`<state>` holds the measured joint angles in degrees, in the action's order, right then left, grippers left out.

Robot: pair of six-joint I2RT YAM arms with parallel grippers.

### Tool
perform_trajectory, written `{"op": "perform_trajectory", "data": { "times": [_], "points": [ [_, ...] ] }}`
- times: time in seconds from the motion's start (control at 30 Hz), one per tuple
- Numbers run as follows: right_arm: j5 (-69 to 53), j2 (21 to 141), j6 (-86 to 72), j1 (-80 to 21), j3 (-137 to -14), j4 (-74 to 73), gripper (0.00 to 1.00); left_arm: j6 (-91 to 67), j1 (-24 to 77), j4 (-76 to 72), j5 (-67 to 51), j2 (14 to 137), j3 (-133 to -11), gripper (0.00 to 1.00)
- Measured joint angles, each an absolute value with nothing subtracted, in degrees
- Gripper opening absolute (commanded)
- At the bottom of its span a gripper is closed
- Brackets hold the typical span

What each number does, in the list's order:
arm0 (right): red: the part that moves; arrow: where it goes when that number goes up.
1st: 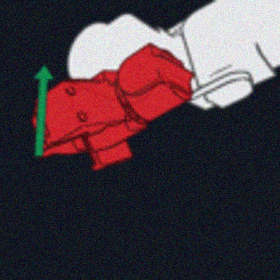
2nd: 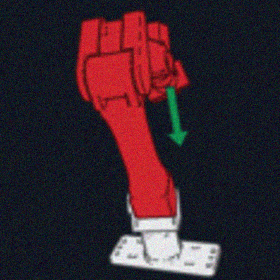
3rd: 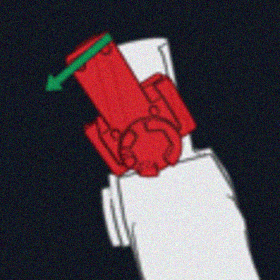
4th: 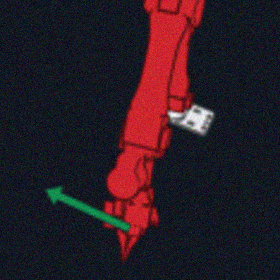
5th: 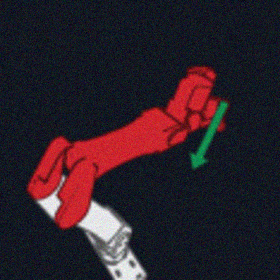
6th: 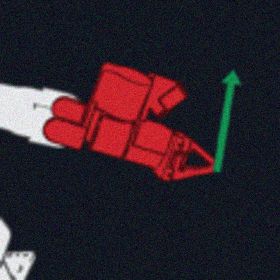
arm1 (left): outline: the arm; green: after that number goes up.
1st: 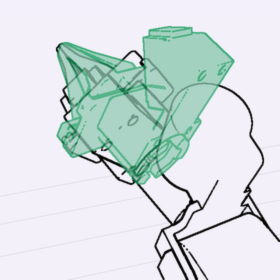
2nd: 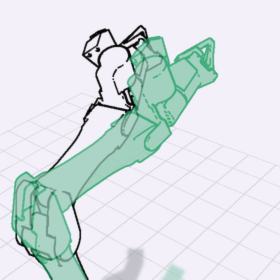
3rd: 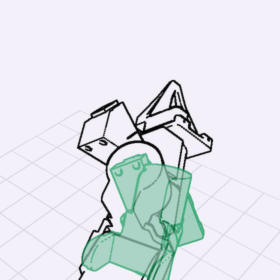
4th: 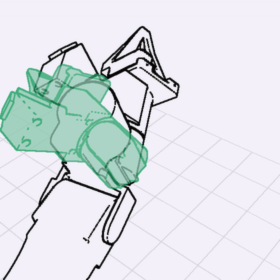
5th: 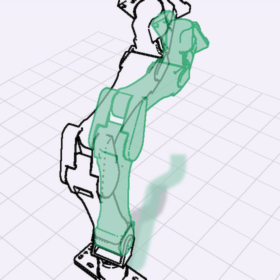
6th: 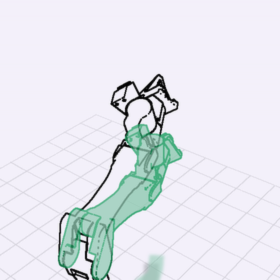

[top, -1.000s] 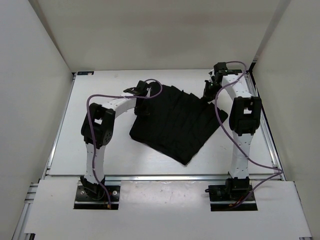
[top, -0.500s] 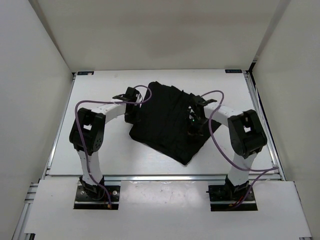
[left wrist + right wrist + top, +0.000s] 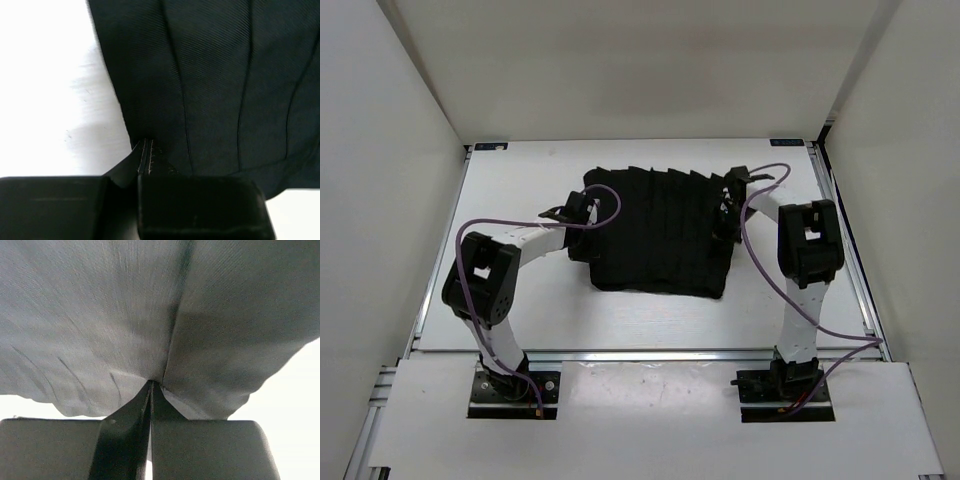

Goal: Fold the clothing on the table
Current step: Fold the skirt

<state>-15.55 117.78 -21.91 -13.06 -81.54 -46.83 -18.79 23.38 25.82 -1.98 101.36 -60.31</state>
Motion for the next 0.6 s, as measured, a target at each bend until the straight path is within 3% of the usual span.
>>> {"op": "perform_trajectory", "data": {
  "times": [0.07, 0.17, 0.23, 0.43, 0.6],
  "points": [
    [-14.0, 119.8, -20.7, -12.5, -86.3, -45.4, 0.02, -19.2, 23.4, 25.4, -2.9, 100.9, -59.7, 0.07],
    [-12.4, 119.5, -19.2, -12.6, -89.1, -44.1, 0.18, -20.3, 22.4, 26.0, -5.4, 100.8, -59.7, 0.18],
    [-10.8, 117.9, -18.2, -13.5, -89.3, -44.4, 0.21, -21.0, 21.6, 27.0, -6.9, 100.2, -59.7, 0.28],
    [-8.3, 108.2, -17.0, -19.3, -86.8, -46.9, 0.18, -22.8, 19.1, 29.9, -9.6, 92.9, -59.6, 0.28],
    [-9.0, 102.5, -18.4, -23.8, -79.4, -47.7, 0.33, -24.8, 18.9, 28.6, -13.0, 88.4, -55.5, 0.29]
  ]
}}
